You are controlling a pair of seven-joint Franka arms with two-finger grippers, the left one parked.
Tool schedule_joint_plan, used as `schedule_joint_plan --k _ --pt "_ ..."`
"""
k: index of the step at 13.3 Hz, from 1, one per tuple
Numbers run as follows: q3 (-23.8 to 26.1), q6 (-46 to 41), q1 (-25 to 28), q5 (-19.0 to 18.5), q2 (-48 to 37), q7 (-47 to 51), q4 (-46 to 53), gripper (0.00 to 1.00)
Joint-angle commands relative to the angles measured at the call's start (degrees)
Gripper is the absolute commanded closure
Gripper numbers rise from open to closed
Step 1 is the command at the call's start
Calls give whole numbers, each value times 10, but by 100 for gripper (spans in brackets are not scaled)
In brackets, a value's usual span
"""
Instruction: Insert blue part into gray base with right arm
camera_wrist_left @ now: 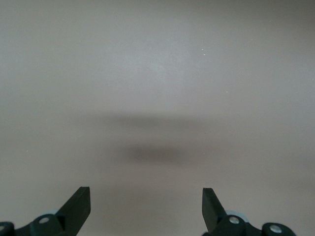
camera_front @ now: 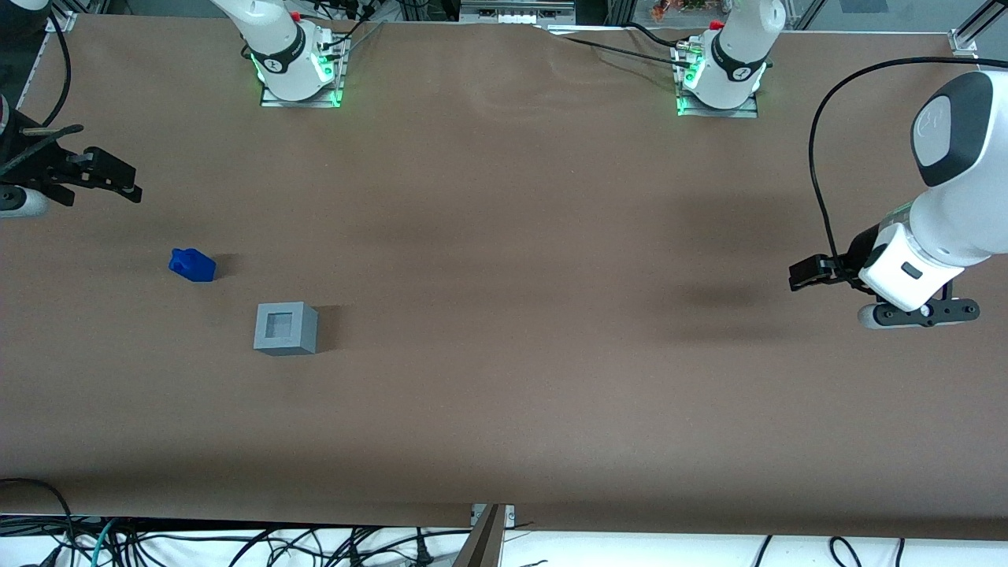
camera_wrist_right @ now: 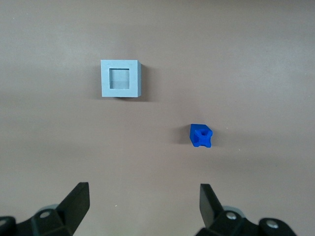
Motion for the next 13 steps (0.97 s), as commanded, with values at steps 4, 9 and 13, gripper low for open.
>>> schedule_joint_plan --k 4,9,13 --pt "-1 4 2 -3 -3 -3 -3 1" --pt "-1 1 2 -4 -3 4 -3 1" --pt "-1 -1 2 -4 -3 3 -3 1"
